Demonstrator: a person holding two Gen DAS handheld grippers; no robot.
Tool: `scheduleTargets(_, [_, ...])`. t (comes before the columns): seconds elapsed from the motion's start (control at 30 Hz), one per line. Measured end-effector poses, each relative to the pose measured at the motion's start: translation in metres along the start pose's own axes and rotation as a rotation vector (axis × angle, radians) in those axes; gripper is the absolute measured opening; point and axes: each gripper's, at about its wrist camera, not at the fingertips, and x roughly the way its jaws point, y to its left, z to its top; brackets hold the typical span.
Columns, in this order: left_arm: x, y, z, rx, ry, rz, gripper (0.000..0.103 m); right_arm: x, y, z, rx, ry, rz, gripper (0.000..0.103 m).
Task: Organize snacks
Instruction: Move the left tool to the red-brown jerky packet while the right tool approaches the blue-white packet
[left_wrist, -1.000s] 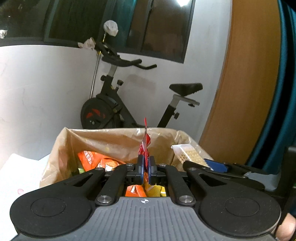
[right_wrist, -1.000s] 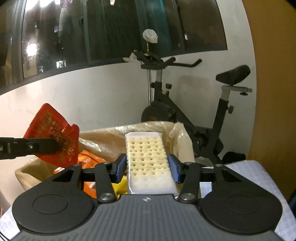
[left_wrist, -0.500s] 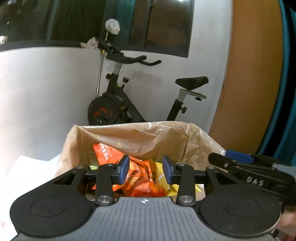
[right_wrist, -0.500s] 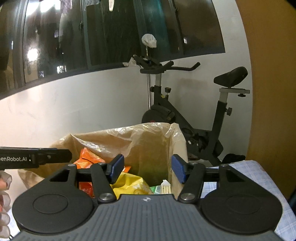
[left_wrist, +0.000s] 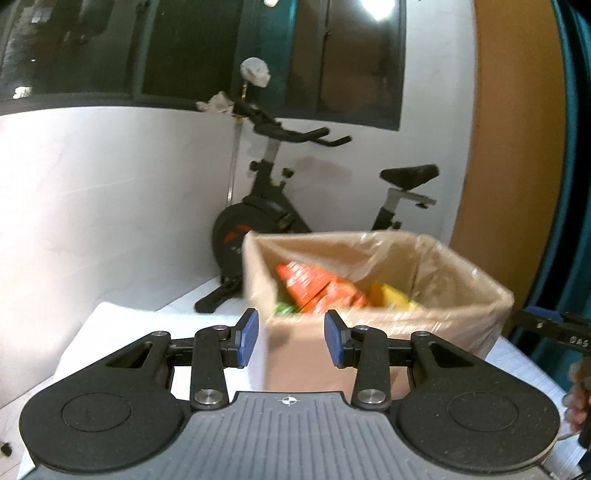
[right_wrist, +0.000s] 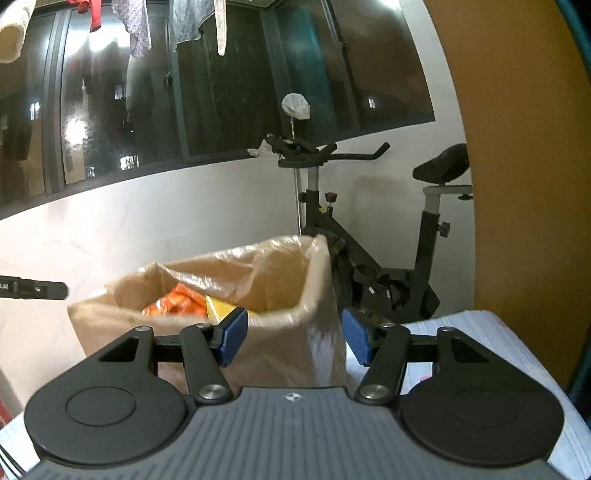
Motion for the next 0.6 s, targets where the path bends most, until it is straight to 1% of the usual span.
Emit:
scheduleTargets(0.1, [0.001, 0.006, -0.015, -0.016, 0.036, -0.001, 0.041, -0.005, -0.003, -0.015, -0.003, 0.023, -0.001, 0.06])
scheduleTargets(0.27, [0.012, 0.006, -0.043, -0.058, 0.095, -0.012, 0.041, 0.006, 0.004, -0.047, -0.024, 0.107, 0.001, 0.06])
scheduleTargets(0.6, [0.043, -0.008, -0.093, -0.071, 0.215, -0.044, 0.041, 0.043, 0.036, -0.103, -0.041, 0.287, 0.099, 0.06])
